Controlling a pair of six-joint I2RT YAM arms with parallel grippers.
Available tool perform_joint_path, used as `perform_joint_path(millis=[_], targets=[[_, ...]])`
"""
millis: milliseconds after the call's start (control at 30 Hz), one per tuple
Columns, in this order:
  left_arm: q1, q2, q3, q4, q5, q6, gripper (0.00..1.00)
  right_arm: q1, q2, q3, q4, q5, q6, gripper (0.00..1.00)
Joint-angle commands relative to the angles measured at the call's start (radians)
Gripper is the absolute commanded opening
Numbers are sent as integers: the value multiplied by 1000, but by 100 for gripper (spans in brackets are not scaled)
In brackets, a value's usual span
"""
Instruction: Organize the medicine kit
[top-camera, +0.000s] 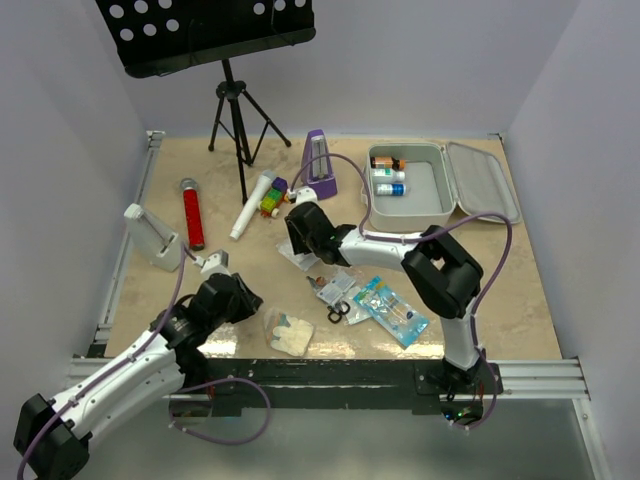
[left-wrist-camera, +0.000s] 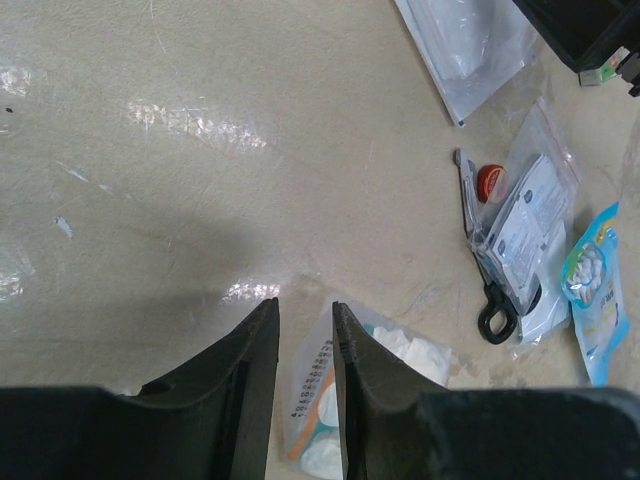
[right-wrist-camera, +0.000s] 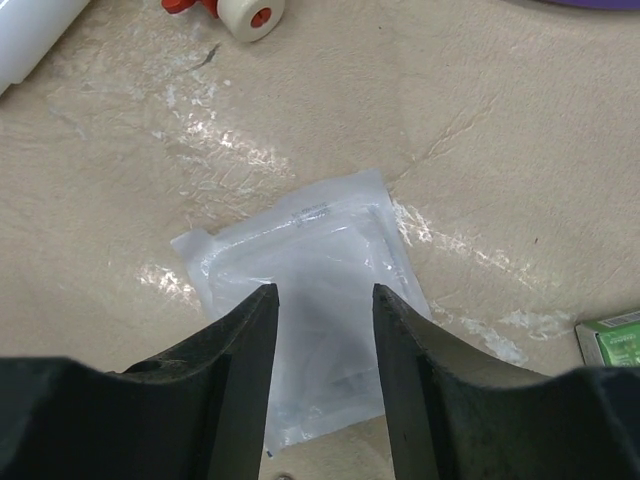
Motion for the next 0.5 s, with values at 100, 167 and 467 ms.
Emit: perform_joint_path(millis=[100, 167, 467], targets=[[4, 30, 29, 33, 0, 1, 32, 1, 21, 26, -23, 23, -26, 41], [5, 30, 28, 36, 1, 1, 32, 3, 21, 14, -20, 17, -27, 39], [5, 13, 23, 28, 1, -4, 32, 3, -14, -22, -38, 21, 8, 14]])
